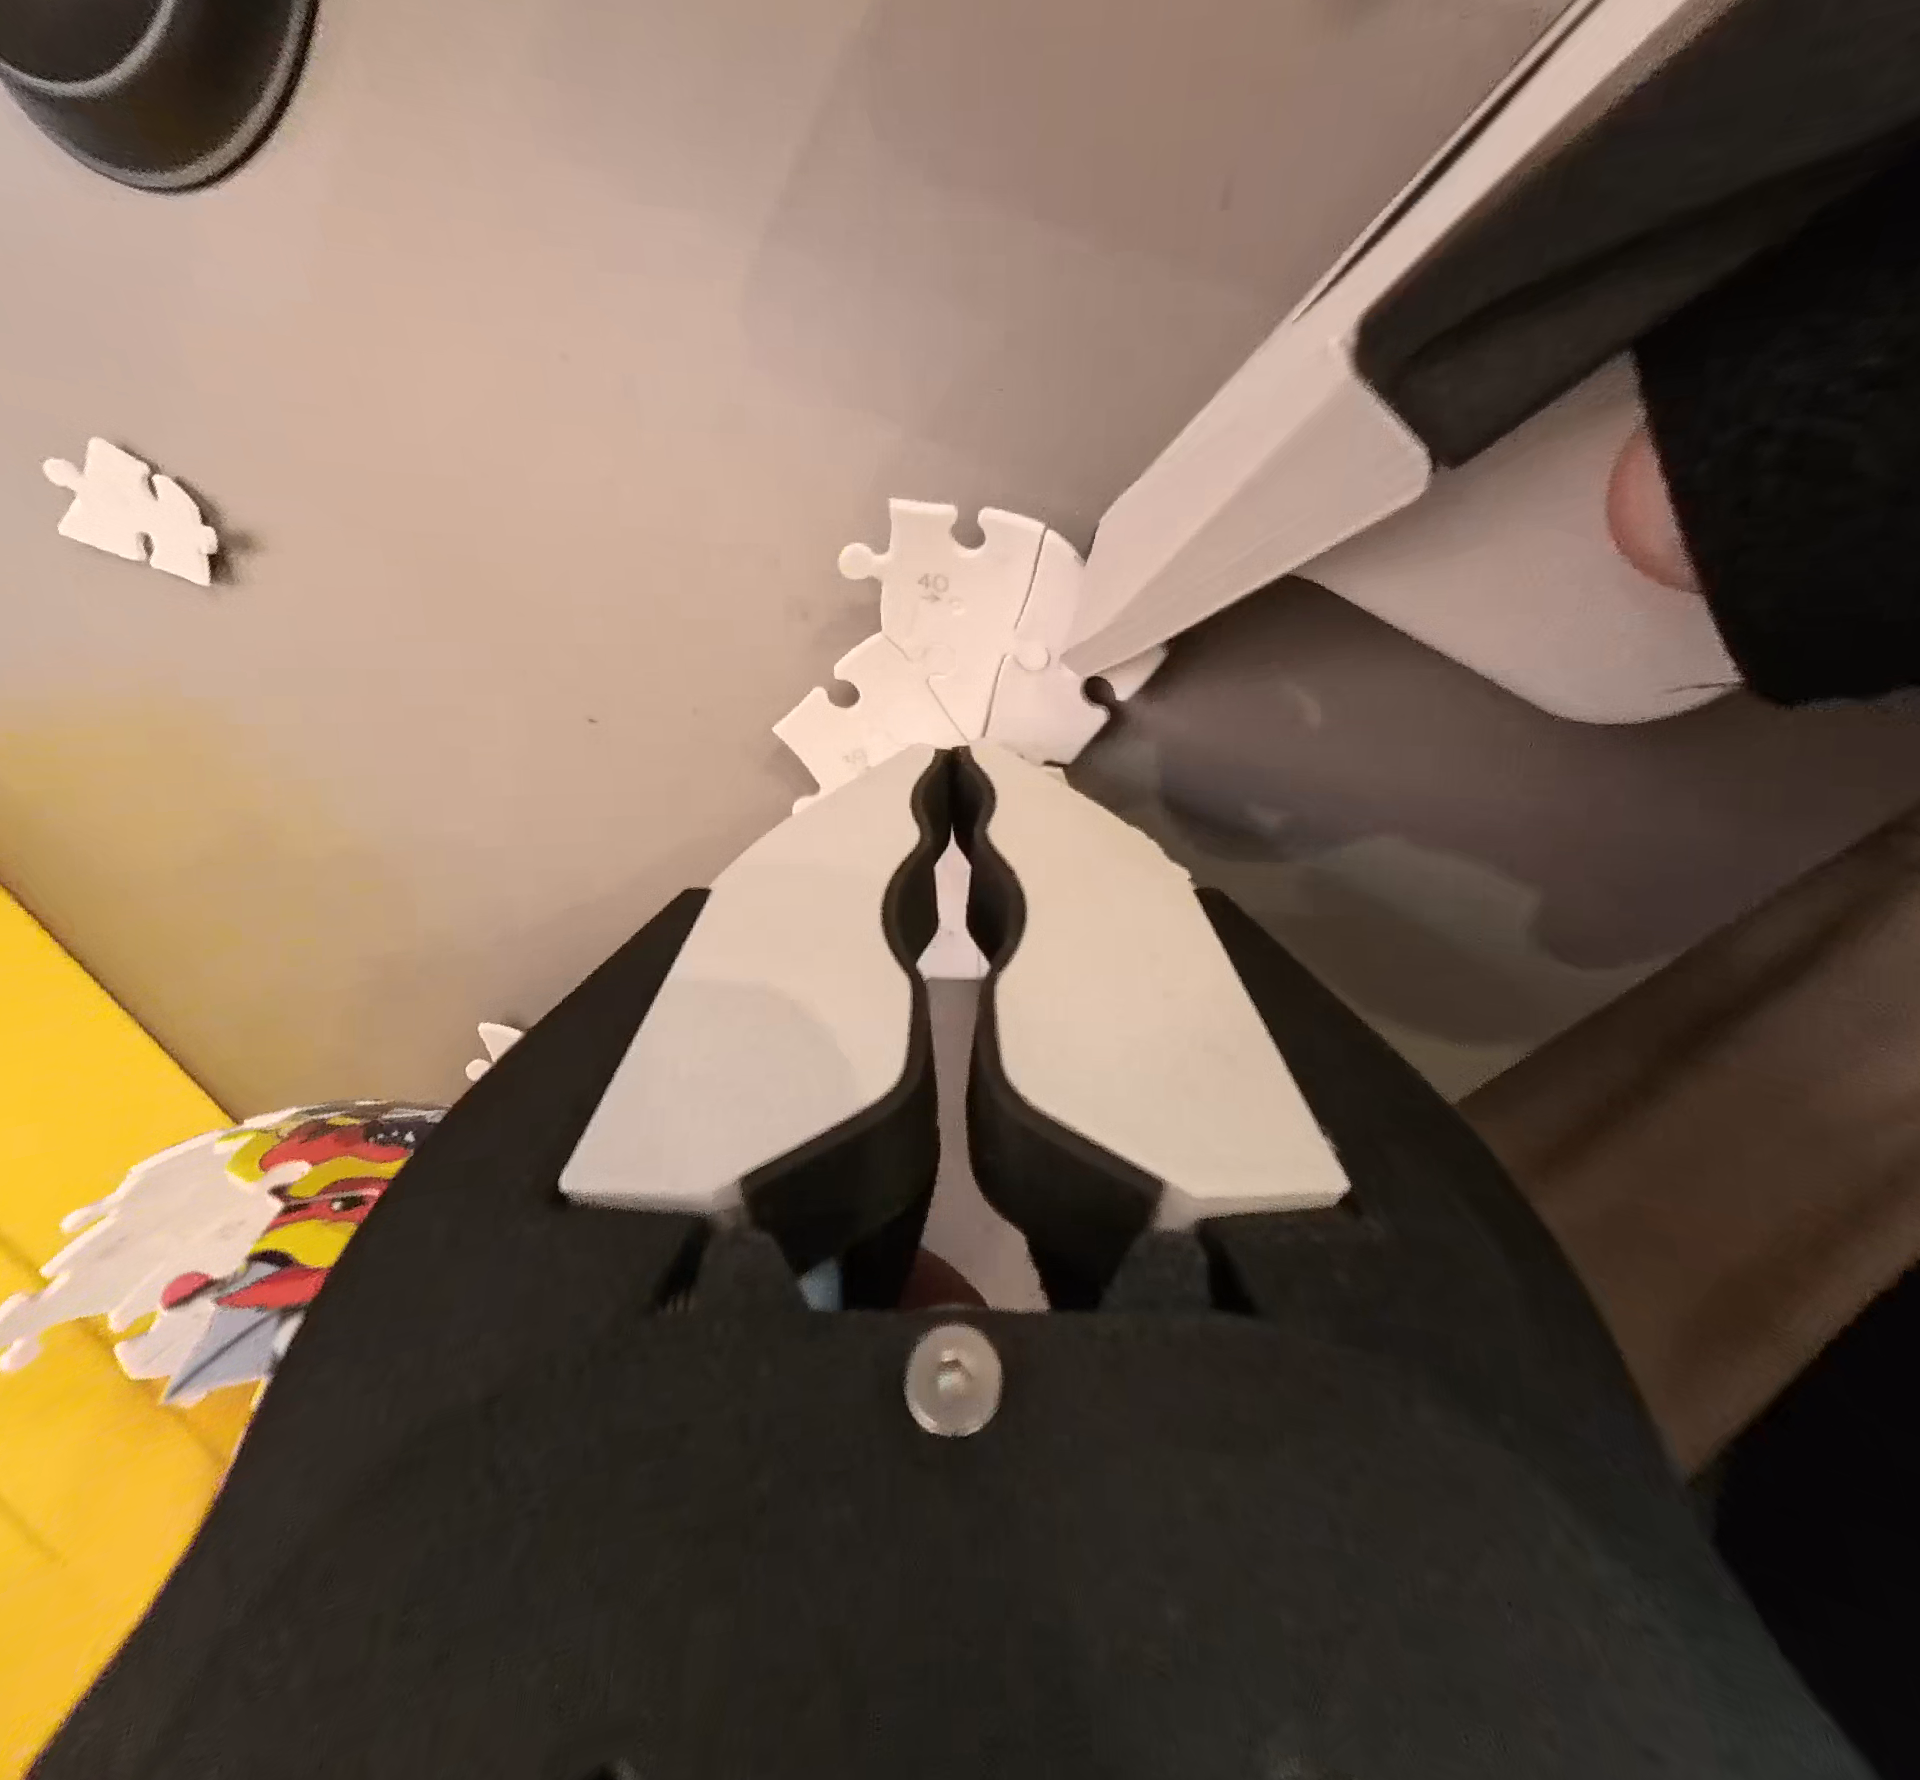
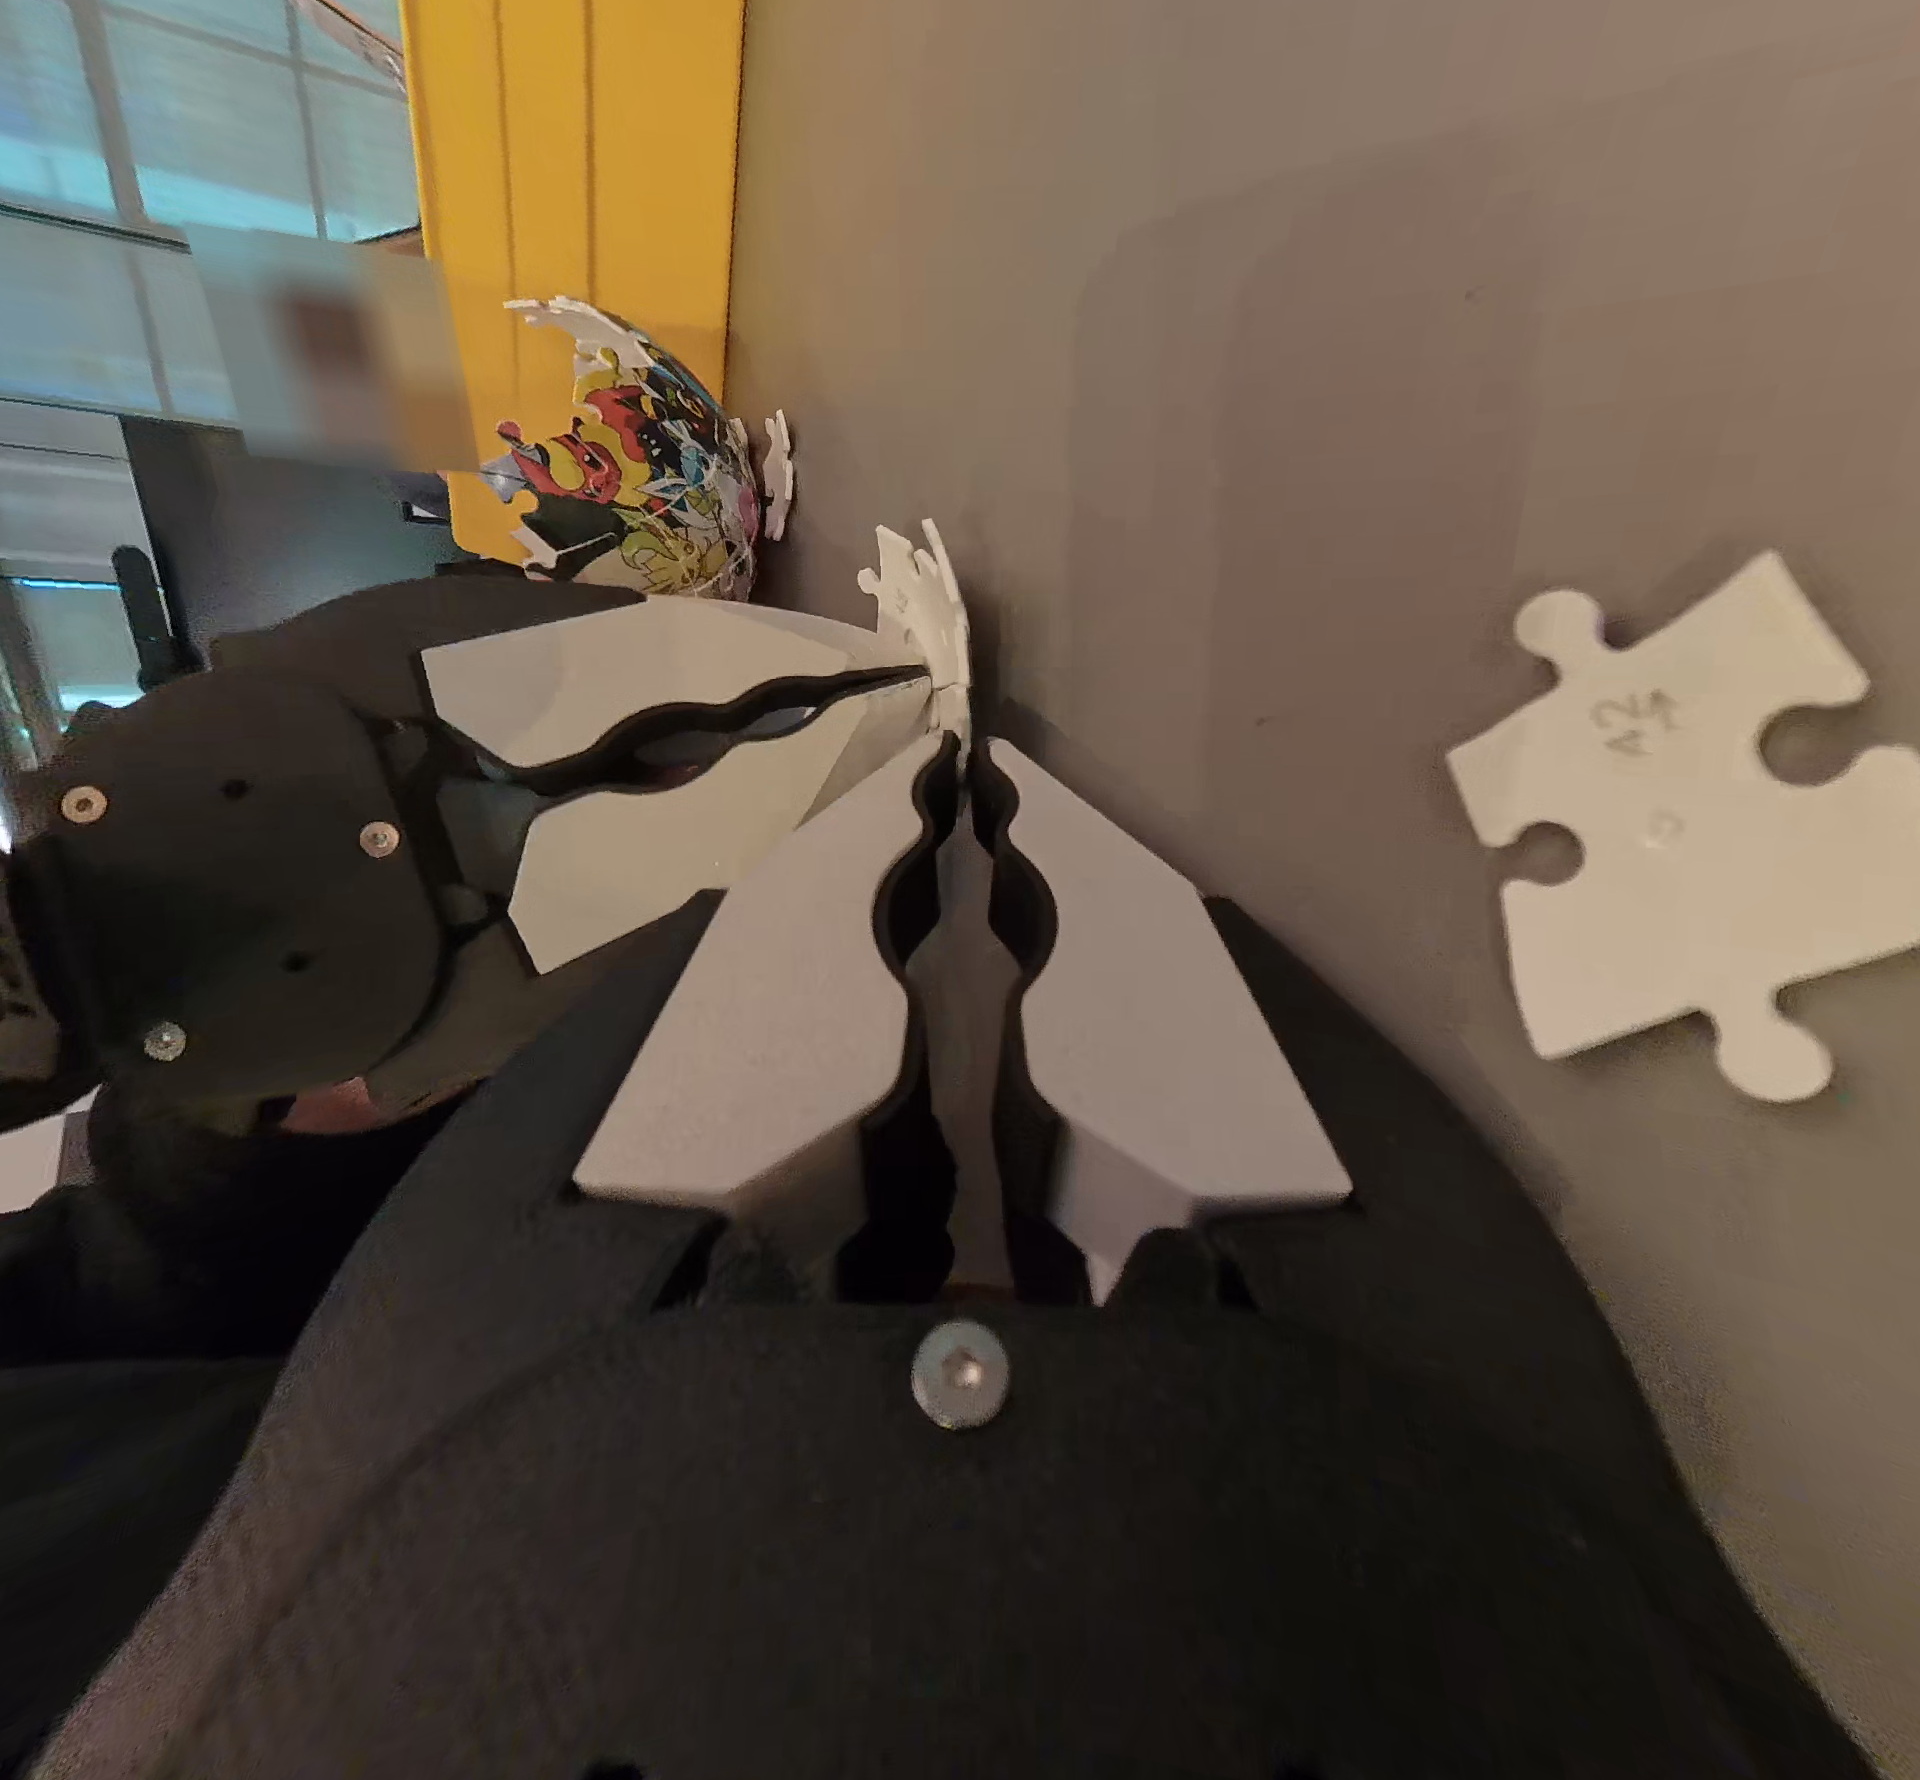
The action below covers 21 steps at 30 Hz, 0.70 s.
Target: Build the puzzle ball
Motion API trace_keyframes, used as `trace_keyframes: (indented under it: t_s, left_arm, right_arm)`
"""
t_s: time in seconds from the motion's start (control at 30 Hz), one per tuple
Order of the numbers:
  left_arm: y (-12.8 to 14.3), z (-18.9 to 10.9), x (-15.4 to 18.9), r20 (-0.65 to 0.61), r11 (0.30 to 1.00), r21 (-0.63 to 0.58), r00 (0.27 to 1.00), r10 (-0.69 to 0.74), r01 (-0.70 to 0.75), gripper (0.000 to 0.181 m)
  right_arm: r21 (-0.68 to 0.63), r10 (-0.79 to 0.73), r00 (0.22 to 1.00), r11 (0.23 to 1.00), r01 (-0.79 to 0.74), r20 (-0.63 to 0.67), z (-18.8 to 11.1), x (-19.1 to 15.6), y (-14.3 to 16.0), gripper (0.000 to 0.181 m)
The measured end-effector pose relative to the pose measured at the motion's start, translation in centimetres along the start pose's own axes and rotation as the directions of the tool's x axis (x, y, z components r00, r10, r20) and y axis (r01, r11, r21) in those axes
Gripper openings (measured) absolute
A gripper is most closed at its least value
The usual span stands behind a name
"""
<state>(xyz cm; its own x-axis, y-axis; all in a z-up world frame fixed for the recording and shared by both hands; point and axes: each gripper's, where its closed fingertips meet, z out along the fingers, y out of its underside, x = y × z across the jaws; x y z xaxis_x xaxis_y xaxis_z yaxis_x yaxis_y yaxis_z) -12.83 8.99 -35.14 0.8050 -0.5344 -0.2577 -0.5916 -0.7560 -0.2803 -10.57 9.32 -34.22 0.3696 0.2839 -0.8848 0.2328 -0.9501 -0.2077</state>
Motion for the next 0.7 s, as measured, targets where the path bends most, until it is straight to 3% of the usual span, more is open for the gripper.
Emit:
trace_keyframes:
  t_s: [0.1, 0.17, 0.3, 0.4, 0.57, 0.7]
  left_arm:
    - [0.0, 0.0, 0.0, 0.029, 1.000, 0.024, 0.999, -0.012, 0.011, 0.000]
    - [-0.8, 0.0, 0.8, -0.004, 0.995, 0.084, 0.999, -0.049, 0.049, 0.001]
    - [-0.6, 0.1, 0.1, -0.028, 0.993, 0.095, 0.997, -0.074, 0.077, 0.000]
    - [-0.9, -1.2, -0.5, -0.030, 0.982, 0.150, 0.994, -0.107, 0.111, 0.000]
    - [0.9, -0.6, -0.3, 0.016, 0.998, 0.064, 1.000, -0.027, 0.026, 0.000]
    - [0.8, -0.3, 0.0, 0.007, 0.992, 0.107, 0.998, -0.068, 0.067, 0.000]
  right_arm:
    - [0.004, 0.038, 0.999, 0.999, -0.038, 0.015, 0.0, -0.2, -0.2, 0.002]
    - [0.005, 0.060, 0.998, 0.998, -0.061, 0.019, 0.1, 0.0, 0.0, 0.002]
    - [0.008, 0.037, 0.999, 0.999, -0.037, 0.016, 0.2, -0.1, 0.0, 0.001]
    - [0.005, 0.041, 0.999, 0.999, -0.041, 0.023, 0.2, -0.1, 0.0, 0.001]
    - [0.002, 0.046, 0.999, 0.999, -0.046, 0.029, 0.3, -0.1, 0.0, 0.001]
    - [0.005, 0.045, 0.999, 0.999, -0.045, 0.022, 0.2, -0.1, 0.0, 0.001]
